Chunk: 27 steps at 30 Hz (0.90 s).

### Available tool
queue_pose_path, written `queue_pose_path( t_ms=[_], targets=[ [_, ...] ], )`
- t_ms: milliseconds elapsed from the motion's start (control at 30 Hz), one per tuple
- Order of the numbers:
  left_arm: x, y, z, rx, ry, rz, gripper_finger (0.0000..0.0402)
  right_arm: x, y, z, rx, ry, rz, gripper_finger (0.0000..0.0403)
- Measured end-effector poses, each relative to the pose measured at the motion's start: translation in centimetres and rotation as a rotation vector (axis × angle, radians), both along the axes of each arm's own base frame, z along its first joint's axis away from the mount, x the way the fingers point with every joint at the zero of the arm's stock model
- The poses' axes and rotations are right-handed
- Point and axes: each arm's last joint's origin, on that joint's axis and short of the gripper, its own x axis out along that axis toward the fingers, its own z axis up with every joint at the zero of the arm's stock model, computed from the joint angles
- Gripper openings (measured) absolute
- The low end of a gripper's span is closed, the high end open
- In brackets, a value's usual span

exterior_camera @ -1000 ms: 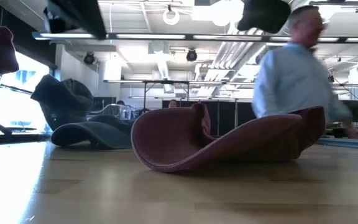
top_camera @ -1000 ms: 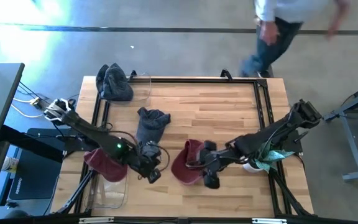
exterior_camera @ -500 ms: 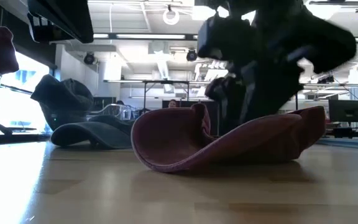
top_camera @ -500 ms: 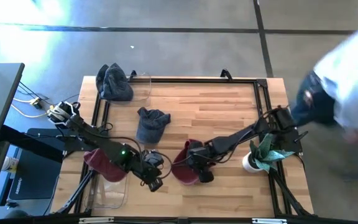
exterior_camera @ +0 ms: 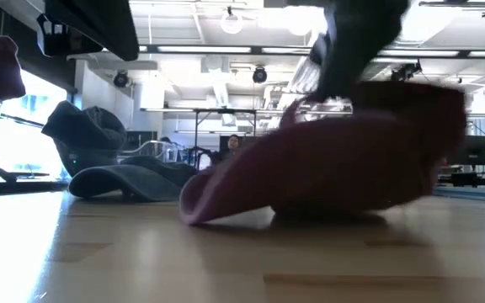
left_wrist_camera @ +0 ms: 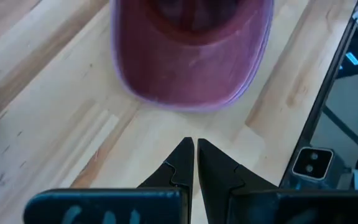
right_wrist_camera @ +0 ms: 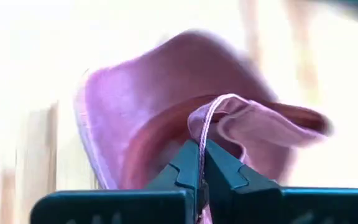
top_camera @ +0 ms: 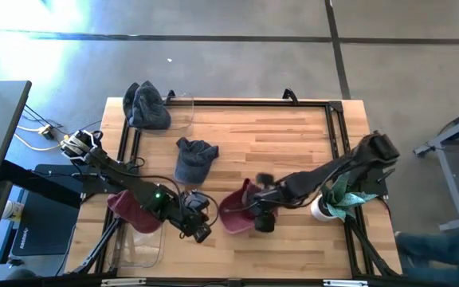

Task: Pick & Place hat
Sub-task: Put the red cap into the bottom transparent bin

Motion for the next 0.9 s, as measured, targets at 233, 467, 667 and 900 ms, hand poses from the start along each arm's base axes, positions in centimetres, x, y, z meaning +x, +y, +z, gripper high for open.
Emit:
queue_pose_path(
  t_ms=[233, 467, 667, 900],
  targets=[
    [0.8, 1.0, -0.2, 0.055, -0.035, 0.077, 0.0017, -3.8, -4.0, 1.6, 0.016, 0.080, -0.591, 0.0009],
    [3.4, 4.7, -1.4, 0.106, -0.001, 0.129, 0.0021, -5.8, -5.7, -0.3, -0.021, 0.284, -0.749, 0.0017],
    [5.9, 8.5, -2.5, 0.014, 0.029, 0.026, 0.0098, -5.9, -5.2, -0.3, -0.014, 0.300, -0.675, 0.0006],
    [6.6, 9.5, -5.7, -0.014, 0.051, -0.056, 0.0205, -6.2, -3.8, -0.3, -0.027, 0.294, -0.620, 0.0010]
  ],
)
